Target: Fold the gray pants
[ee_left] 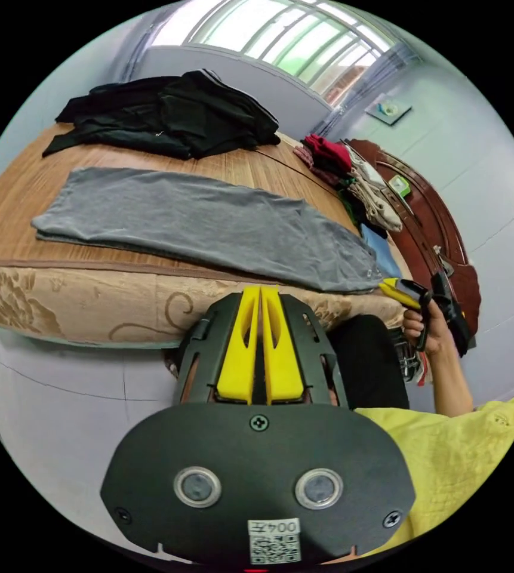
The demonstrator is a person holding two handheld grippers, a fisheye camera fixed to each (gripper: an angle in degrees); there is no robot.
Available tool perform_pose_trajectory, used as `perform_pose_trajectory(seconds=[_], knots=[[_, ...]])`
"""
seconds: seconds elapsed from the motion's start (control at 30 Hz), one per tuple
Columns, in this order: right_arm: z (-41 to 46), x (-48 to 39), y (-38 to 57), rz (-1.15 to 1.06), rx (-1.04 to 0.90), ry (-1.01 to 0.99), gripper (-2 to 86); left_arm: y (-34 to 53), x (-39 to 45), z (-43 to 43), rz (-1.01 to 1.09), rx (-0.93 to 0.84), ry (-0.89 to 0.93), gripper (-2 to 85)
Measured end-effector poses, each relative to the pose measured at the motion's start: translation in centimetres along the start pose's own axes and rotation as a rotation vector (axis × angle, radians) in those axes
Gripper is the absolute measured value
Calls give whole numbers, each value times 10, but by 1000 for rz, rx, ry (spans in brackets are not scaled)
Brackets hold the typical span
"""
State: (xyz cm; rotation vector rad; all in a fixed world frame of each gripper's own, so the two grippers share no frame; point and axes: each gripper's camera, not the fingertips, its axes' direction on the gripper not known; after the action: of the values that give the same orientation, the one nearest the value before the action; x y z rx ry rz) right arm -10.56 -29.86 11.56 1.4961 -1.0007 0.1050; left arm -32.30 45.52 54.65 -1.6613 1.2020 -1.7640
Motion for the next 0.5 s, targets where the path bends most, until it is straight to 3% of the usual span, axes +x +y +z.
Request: perform_pose_trajectory(seconds=[0.2,0.5], knots=[[65,-26,-36,-109,-176,234,0,-43,35,19,93,-79,-43,4],[235,-32,-56,-436,-387,799,-7,-79,38,68,38,-95,20,16]])
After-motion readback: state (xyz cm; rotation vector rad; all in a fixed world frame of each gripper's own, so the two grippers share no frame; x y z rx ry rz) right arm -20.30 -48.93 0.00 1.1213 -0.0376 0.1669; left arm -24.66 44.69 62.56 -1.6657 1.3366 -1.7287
